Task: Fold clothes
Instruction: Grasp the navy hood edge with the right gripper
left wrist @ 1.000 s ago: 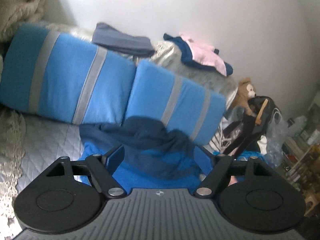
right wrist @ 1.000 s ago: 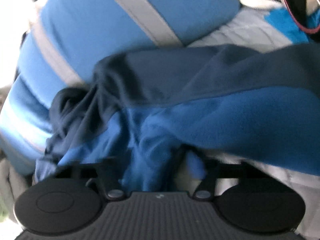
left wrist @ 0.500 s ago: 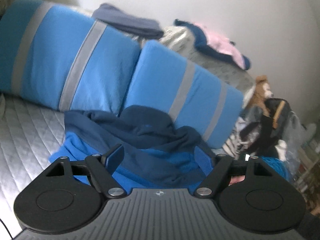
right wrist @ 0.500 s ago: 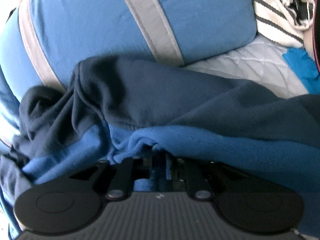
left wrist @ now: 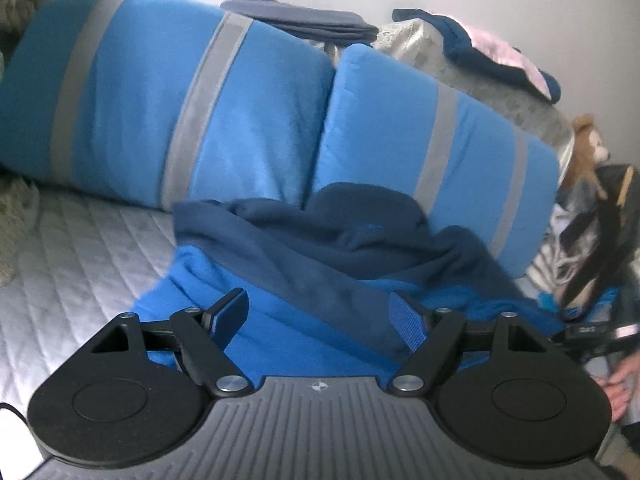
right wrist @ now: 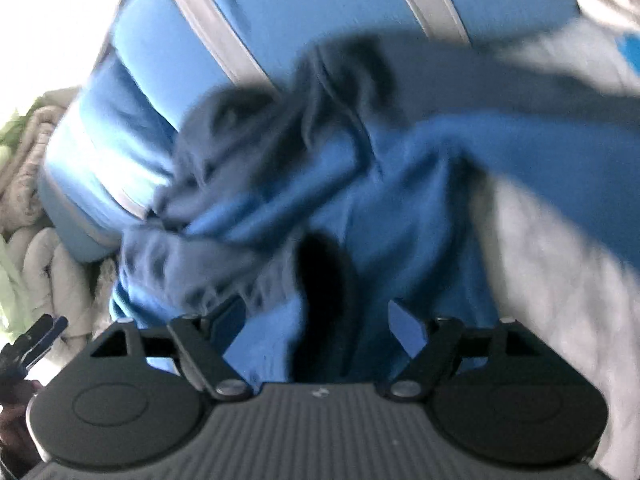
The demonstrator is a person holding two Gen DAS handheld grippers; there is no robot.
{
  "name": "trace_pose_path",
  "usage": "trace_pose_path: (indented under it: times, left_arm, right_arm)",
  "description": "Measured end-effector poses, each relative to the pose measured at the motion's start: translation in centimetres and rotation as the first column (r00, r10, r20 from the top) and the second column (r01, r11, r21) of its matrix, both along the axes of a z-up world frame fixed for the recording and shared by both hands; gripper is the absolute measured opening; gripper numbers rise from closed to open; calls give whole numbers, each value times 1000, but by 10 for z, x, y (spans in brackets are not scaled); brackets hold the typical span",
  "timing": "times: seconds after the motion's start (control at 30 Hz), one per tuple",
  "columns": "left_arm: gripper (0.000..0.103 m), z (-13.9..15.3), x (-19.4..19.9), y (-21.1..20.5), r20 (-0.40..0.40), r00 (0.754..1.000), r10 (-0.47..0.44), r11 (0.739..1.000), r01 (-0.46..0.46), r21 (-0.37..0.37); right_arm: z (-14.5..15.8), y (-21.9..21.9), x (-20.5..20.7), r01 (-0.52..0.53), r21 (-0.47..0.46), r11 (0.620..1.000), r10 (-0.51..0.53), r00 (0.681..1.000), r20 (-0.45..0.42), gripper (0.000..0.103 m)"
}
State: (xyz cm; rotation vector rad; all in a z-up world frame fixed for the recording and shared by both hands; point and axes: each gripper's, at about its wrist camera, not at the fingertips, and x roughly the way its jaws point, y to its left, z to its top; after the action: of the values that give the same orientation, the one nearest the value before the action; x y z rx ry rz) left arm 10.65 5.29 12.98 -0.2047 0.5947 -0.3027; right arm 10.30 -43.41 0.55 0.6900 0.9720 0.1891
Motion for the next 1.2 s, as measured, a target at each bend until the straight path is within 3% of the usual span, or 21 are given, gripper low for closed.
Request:
trace_pose_path:
  times: [0.13, 0.27, 0.4, 0.57, 0.67, 0.8, 0.93, 1.1, 1.13, 1.2]
  left_arm:
    - [77, 1, -3, 1, -3, 1000, 9, 1000, -9, 17]
    - [77, 0, 2, -2, -35, 999, 2, 1000, -2, -1]
    - [77, -1, 3, -4, -35, 999, -12, 1000, 12, 6]
    - [77, -5, 5, -1, -42, 999, 7, 999, -5, 34]
    - [77, -7, 8, 4, -53, 998, 26, 999, -24, 34]
    - [77, -9, 11, 10, -66, 996, 59, 998, -57, 38]
    - [77, -12, 14, 14, -94, 993, 72, 997, -70, 24]
    - [77, -10, 13, 15, -86, 994, 71, 997, -71, 12]
    - [77, -10, 12, 16, -79, 994, 71, 997, -71, 11]
    - [77, -8, 11, 19, -68, 995, 79, 997, -79, 10]
  right_arm:
    - [-8, 3, -13, 61, 60, 996, -54, 992, -111, 85]
    - [-17, 4, -22, 147, 125, 981, -122, 974, -192, 78]
    - [-26, 3, -25, 253, 224, 941, -199, 951, -237, 74]
    - [-38, 11, -27, 333, 317, 888, -250, 929, -274, 57]
    - [-47, 10, -26, 379, 331, 864, -277, 907, -317, 44]
    - [-44, 10, -25, 402, 331, 854, -282, 892, -354, 43]
    - [-32, 11, -26, 399, 333, 854, -283, 895, -344, 44]
    - [-47, 12, -19, 426, 333, 841, -295, 878, -376, 45]
    - [-50, 12, -18, 431, 335, 838, -297, 875, -383, 43]
    - [-50, 12, -18, 445, 319, 837, -315, 868, -384, 29]
